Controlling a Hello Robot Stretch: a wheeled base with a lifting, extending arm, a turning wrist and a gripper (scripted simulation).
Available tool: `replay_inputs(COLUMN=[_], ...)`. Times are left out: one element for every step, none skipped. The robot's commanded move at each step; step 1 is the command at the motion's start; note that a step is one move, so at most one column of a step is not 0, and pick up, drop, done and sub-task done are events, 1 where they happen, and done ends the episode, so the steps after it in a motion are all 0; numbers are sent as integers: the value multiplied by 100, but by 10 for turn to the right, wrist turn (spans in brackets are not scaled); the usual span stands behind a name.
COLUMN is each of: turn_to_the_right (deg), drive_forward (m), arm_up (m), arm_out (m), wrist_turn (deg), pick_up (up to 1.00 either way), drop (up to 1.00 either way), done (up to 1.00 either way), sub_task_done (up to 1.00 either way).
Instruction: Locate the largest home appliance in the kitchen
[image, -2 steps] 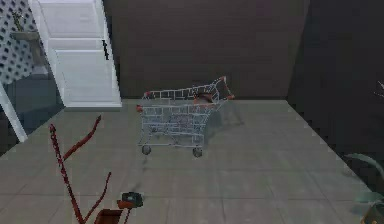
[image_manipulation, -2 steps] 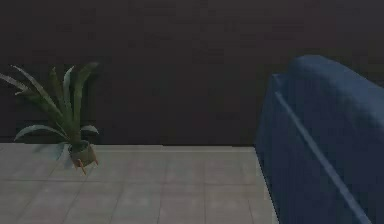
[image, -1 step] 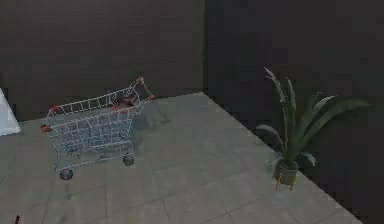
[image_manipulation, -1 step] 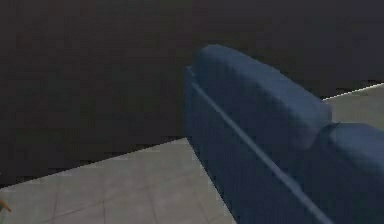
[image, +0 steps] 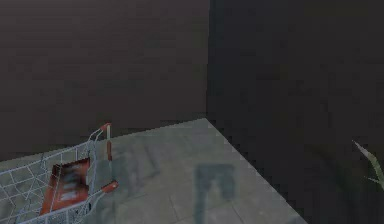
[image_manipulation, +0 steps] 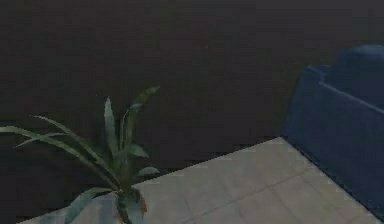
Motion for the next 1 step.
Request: replay_inputs(turn_to_the_right=[30], drive_forward=[0], arm_up=[0], arm_out=[0], wrist_turn=[0], pick_up=[0], drop=[0], done=[0], sub_task_done=[0])
